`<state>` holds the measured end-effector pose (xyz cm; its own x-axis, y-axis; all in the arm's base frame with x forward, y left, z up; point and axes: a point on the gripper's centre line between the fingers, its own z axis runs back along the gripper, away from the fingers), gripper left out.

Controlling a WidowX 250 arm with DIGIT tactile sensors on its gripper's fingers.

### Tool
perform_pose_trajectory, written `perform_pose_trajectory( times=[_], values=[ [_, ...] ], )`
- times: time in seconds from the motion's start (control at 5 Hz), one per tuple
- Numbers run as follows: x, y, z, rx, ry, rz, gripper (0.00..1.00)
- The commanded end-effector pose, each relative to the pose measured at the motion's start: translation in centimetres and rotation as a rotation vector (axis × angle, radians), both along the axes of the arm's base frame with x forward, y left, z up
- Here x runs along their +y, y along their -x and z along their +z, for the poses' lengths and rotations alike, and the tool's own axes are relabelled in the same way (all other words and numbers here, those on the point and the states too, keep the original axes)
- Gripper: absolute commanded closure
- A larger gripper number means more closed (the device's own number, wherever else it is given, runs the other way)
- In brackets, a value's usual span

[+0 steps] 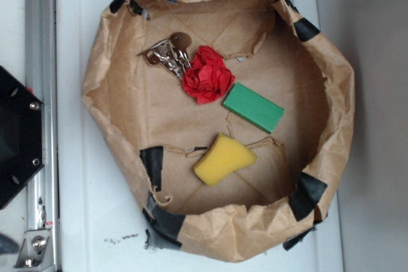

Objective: Grab the silver keys.

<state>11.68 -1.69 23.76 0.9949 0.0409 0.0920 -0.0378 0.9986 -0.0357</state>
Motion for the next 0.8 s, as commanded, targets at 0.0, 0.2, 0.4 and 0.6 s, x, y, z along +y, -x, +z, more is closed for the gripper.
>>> perform_pose_trajectory(
  times=[0.0,0.2,0.4,0.6],
  values=[
    [0.0,0.0,0.0,0.0,0.0,0.0,0.0],
    [-0.8,-4.0,-1.3,0.002,-0.041,0.088,0.0],
    [-0.4,-6.3,-2.6,0.018,-0.075,0.182,0.0],
    [0.5,-8.4,-3.9,0.012,-0.085,0.243,0.0]
  ],
)
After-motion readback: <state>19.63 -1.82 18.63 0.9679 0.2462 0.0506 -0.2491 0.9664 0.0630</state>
